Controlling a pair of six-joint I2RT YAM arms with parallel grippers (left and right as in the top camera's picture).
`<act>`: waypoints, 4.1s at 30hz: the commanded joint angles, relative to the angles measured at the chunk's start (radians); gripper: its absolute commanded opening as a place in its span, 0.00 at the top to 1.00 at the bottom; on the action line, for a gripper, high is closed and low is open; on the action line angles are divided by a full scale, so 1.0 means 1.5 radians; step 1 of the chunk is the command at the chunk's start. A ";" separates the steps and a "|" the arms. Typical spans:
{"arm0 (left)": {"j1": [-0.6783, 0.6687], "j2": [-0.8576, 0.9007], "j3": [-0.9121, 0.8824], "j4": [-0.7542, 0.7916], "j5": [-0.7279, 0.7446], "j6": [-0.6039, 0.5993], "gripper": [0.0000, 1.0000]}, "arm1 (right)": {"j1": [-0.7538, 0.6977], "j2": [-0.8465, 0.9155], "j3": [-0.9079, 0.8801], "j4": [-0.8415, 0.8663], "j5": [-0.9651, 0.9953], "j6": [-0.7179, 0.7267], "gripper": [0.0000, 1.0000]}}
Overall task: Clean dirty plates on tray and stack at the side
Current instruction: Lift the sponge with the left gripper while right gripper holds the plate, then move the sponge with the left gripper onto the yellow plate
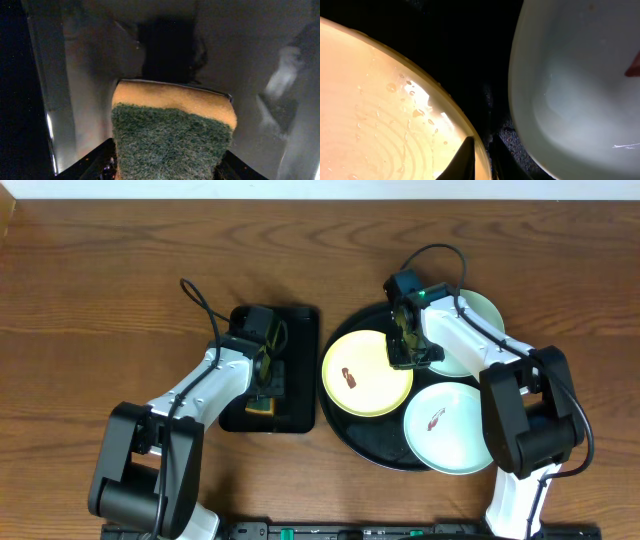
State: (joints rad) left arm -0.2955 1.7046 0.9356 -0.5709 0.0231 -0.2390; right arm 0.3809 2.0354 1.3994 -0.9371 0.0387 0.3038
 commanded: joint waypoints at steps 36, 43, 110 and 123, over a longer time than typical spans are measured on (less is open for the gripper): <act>0.002 -0.024 0.028 -0.041 -0.041 -0.006 0.42 | -0.001 -0.002 0.003 -0.004 0.017 -0.004 0.86; 0.001 -0.024 0.028 -0.047 -0.040 -0.006 0.54 | -0.001 -0.002 0.003 -0.004 0.017 -0.004 0.85; -0.002 -0.057 0.158 -0.015 0.153 -0.128 0.92 | -0.002 -0.002 0.003 -0.021 0.041 -0.011 0.99; -0.144 -0.005 0.184 0.041 0.207 -0.169 0.93 | -0.001 -0.002 0.003 -0.021 0.041 -0.011 0.99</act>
State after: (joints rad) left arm -0.4679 1.6566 1.1984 -0.5144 0.3347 -0.4751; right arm 0.3805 2.0331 1.4006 -0.9638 0.0467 0.2920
